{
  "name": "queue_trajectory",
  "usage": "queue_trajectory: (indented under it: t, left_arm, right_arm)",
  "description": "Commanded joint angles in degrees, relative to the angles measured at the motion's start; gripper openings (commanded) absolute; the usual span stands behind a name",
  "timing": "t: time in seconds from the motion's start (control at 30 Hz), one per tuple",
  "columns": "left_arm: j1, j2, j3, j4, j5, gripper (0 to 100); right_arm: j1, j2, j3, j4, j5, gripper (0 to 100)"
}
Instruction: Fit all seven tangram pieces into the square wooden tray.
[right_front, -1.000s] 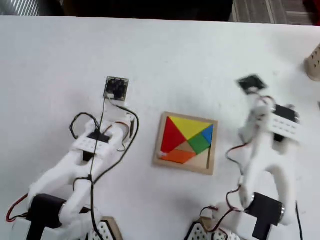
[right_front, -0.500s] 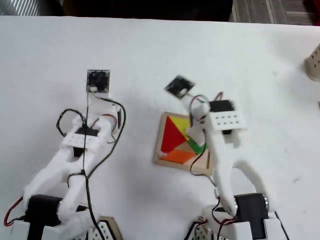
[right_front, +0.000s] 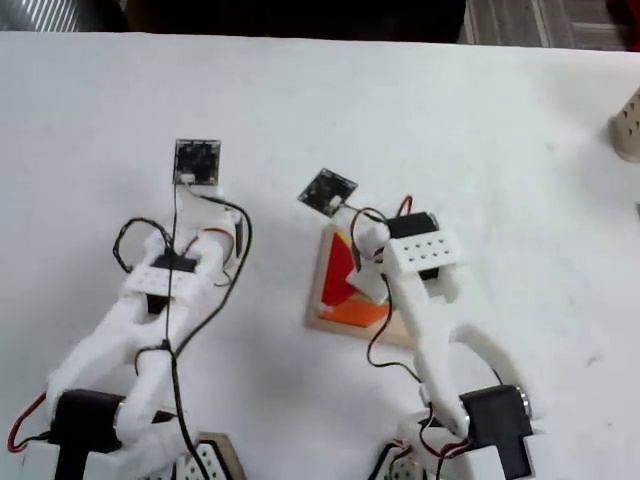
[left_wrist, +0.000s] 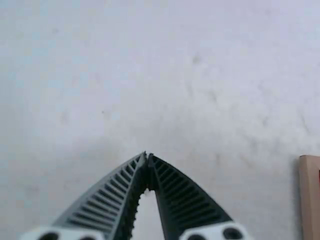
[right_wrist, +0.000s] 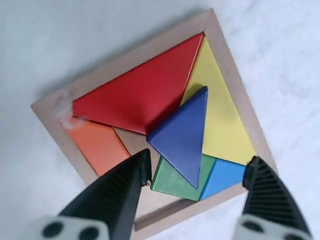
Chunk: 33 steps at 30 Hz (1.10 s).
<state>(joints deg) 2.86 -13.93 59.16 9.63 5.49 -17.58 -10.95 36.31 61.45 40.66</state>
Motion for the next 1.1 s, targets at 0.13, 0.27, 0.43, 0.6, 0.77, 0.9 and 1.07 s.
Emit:
queue_trajectory:
  t: [0.13, 0.27, 0.43, 0.6, 0.77, 0.9, 1.07]
  left_arm:
    - [2.6, -0.6, -1.8, 1.2, -0.4, 2]
    - [6.1, -0.6, -1.3, 3.5, -7.1, 2]
    - [5.9, -0.8, -2.0, 4.1, -20.5, 2]
    - [11.6, -5.0, -5.7, 9.8, -20.4, 2]
    - [17.0, -4.4, -14.1, 14.9, -18.9, 2]
    - [20.0, 3.3, -22.9, 16.4, -18.9, 2]
    - [23.9, 15.7, -34.3, 16.4, -19.1, 2]
  right_arm:
    - [7.9, -6.0, -4.3, 8.5, -13.5, 16.3]
    - [16.1, -7.2, -4.0, 8.1, -22.9, 1.8]
    - [27.0, -7.2, 0.6, 7.3, -29.5, 1.8]
    - [36.3, -9.2, 9.7, 1.9, -29.4, 1.8]
    - [44.5, -15.0, 16.5, -1.4, -26.6, 1.8]
    - [48.8, -20.2, 21.9, -1.7, -21.6, 1.8]
    - [54.8, -22.0, 25.3, -3.5, -16.9, 1.8]
